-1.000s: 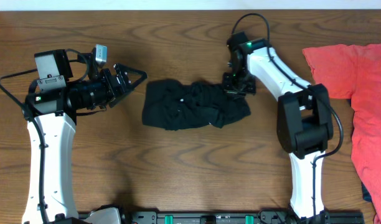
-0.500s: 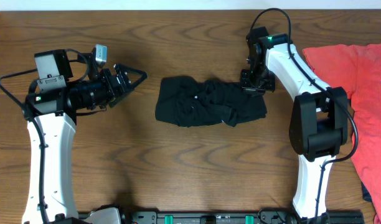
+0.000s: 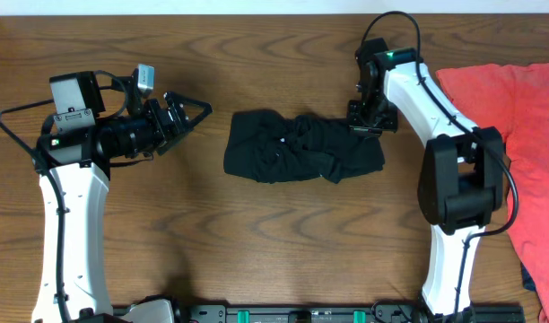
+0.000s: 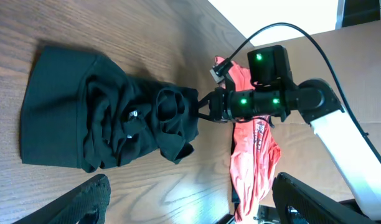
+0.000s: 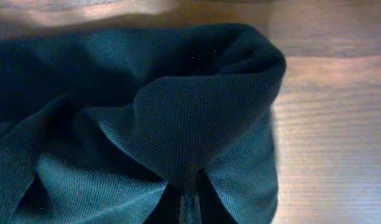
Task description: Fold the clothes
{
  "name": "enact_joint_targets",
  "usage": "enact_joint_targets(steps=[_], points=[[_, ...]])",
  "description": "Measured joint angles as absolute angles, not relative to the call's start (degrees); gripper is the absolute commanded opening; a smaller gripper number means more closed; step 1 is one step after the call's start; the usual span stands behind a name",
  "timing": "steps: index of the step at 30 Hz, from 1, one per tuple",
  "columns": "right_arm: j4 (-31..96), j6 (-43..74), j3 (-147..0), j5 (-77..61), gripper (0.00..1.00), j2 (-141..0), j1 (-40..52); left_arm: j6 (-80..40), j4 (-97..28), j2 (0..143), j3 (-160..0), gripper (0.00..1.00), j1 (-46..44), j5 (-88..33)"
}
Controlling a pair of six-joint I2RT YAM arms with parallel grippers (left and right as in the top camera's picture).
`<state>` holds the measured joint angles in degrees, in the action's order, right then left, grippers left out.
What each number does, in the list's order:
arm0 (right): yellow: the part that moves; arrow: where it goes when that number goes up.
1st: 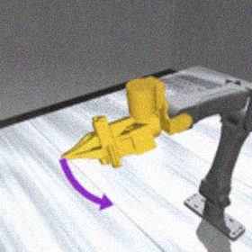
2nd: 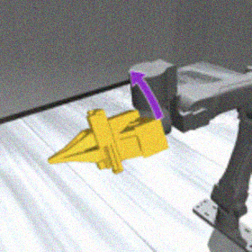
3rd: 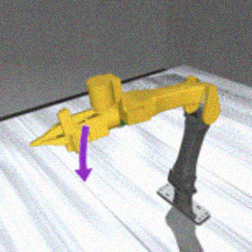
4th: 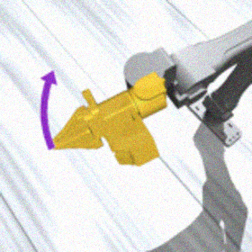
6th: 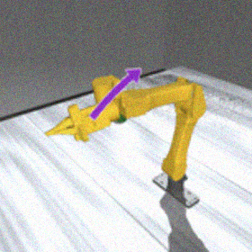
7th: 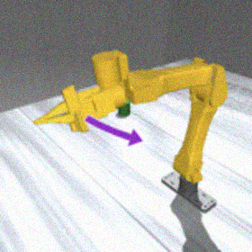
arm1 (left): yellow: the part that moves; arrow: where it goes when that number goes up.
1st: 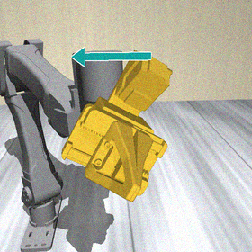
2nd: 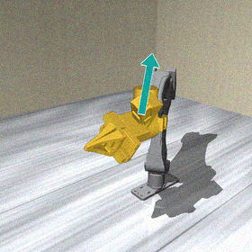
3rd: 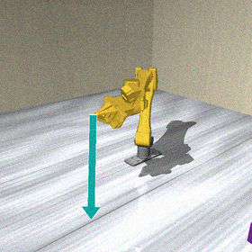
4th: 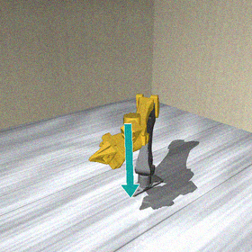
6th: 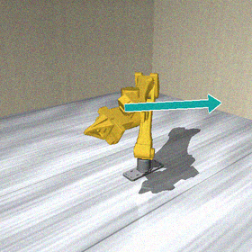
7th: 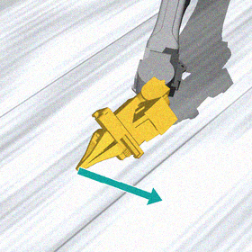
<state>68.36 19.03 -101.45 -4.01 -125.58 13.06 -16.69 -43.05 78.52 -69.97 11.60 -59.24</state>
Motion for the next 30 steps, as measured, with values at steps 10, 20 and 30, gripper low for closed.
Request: enact_joint_targets(steps=[10,20,30], points=[[70.8,18.2,-101.4,-3.8,0.01,-124.4,12.5,-16.7,-44.0,78.5,-70.0,0.85,11.6,-59.2],[71.5,18.2,-101.4,-4.1,0.01,-124.4,12.5,-16.7,-44.5,78.5,-70.0,0.85,11.6,-59.2],[73.6,17.7,-101.4,-4.3,0.01,-124.4,12.5,-16.7,-45.2,78.5,-70.0,0.85,11.6,-59.2]])
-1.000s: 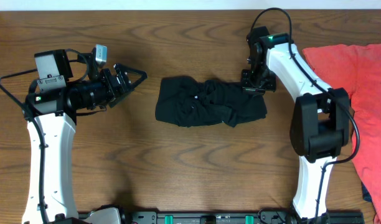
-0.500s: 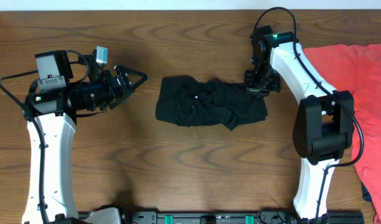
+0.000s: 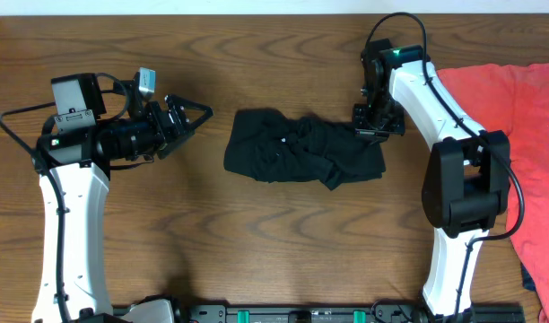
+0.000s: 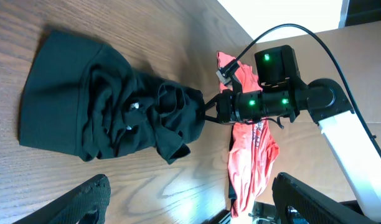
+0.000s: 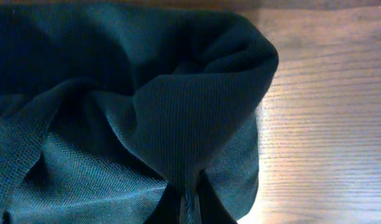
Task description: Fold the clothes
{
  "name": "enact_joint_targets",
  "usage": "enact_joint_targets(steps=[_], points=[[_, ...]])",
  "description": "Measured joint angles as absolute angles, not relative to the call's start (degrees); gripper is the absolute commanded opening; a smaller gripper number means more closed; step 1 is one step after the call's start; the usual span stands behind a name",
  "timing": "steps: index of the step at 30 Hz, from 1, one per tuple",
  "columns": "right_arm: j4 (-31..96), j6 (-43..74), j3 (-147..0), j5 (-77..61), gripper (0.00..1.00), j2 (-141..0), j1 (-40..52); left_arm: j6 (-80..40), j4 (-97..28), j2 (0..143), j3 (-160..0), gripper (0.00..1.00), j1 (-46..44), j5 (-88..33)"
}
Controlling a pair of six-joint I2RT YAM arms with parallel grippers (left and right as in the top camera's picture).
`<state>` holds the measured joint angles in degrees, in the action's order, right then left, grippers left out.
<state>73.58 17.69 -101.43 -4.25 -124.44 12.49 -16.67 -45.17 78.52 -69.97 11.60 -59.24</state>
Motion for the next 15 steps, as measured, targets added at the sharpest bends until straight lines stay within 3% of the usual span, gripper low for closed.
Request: enact_joint_targets(steps=[15], points=[[74.6,17.2,-101.4,-1.1,0.01,-121.2,12.3,-16.7,-45.2,78.5,-70.0,0.85,11.6,-59.2]])
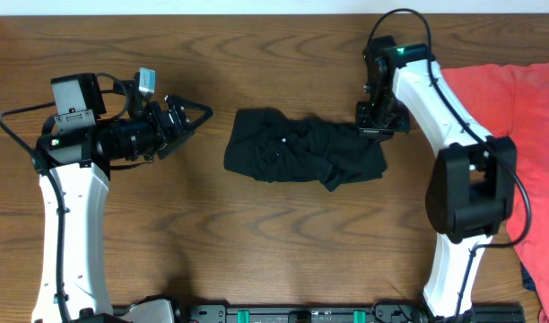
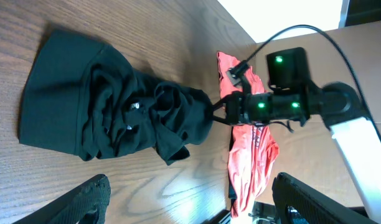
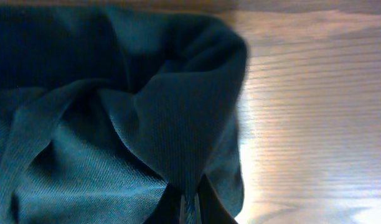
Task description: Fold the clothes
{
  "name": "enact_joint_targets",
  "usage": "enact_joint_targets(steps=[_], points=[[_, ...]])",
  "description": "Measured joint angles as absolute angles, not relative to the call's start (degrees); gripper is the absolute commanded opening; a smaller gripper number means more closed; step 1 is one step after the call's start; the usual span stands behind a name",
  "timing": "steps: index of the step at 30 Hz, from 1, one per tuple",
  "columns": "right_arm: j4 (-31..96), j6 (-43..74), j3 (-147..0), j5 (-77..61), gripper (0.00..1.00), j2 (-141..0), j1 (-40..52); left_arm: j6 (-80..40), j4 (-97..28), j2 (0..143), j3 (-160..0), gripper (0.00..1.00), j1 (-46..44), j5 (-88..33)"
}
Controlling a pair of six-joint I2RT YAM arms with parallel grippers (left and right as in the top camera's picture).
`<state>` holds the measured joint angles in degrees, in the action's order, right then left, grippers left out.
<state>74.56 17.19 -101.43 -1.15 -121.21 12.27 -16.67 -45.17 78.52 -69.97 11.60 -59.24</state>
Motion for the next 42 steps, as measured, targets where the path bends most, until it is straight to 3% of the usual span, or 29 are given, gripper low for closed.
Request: enact_joint_targets(steps=[16,17,20,23,25,29,42], points=[[78.4,21.5,-101.4,4.5,0.02,-119.5,7.9,-16.7,-45.2,78.5,-70.0,0.85,11.6,-59.2],[78.4,21.6,-101.4,4.6,0.13,-119.5,7.6,-16.7,-45.2,78.5,-70.0,0.85,11.6,-59.2],[78.3,22.2,-101.4,5.1,0.17,-119.5,7.2,-16.7,-45.2,78.5,-70.0,0.85,11.6,-59.2],[78.0,22.7,-101.4,5.5,0.4,-119.5,7.2,-16.6,-45.2,78.5,-70.0,0.85,11.6,-59.2],[77.9,22.6,-101.4,5.8,0.45,-119.5,7.2,-16.6,-45.2,78.5,-70.0,0.85,11.6,-59.2],[78.4,22.5,-101.4,6.2,0.96,-119.4,7.2,-16.4,-45.4,78.5,-70.0,0.85,11.6,-59.2],[78.9,19.0,-101.5,7.6,0.99,-110.1,7.2,-16.2,-46.0,78.5,-70.0,0.85,11.6,-59.3]])
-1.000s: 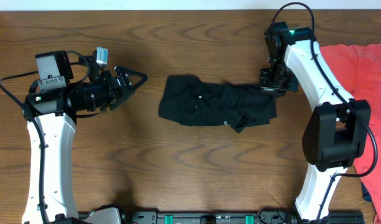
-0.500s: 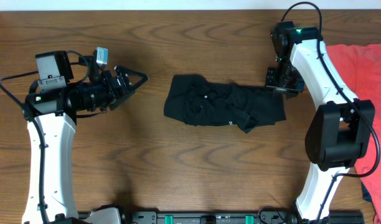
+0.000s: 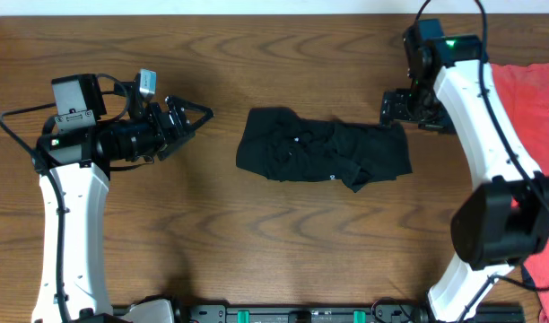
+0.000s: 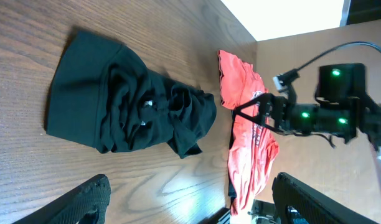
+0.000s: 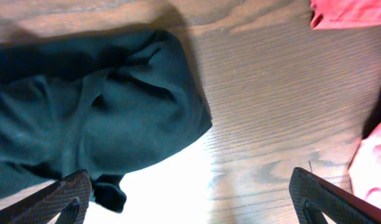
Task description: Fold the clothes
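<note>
A crumpled black garment (image 3: 324,157) lies bunched in the middle of the wooden table; it also shows as the black garment (image 4: 122,112) in the left wrist view and the black garment (image 5: 97,118) in the right wrist view. My right gripper (image 3: 398,109) hangs open above the garment's right end, fingers (image 5: 72,193) spread wide with nothing between them. My left gripper (image 3: 203,115) is open, off to the left of the cloth and apart from it, its fingers (image 4: 84,202) far apart.
A red garment (image 3: 526,135) lies spread over the table's right side, close behind my right arm; the red garment (image 5: 352,9) edges into the right wrist view. Bare wood table (image 3: 274,251) surrounds the black cloth.
My right gripper, then shut on the black garment's right end, is now open and higher, further right. The garment lies a little further right. The left arm has not moved.
At all three earlier moments my right gripper was shut on a fold at the garment's right end, shifting slightly while the cloth stayed bunched. Now the cloth sits further right, released. My left gripper stayed open at the left throughout.
</note>
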{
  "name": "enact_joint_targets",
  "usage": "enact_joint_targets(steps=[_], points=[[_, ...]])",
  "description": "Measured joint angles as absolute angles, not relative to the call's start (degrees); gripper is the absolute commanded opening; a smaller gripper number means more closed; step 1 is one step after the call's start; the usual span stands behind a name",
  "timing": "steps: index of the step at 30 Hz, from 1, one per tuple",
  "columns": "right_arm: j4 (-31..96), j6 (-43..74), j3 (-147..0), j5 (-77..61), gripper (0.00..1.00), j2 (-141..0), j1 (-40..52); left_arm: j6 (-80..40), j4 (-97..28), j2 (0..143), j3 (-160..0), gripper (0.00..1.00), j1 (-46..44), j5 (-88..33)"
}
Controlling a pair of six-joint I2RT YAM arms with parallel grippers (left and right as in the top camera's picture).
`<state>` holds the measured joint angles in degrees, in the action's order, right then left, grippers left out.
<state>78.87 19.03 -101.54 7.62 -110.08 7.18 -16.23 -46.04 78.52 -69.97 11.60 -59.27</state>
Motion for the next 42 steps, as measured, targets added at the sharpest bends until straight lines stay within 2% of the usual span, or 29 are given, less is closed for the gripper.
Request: enact_joint_targets(steps=[42], points=[[81.0,15.8,-101.6,5.8,0.99,-109.3,7.2,-16.2,-46.3,78.5,-70.0,0.85,11.6,-59.3]])
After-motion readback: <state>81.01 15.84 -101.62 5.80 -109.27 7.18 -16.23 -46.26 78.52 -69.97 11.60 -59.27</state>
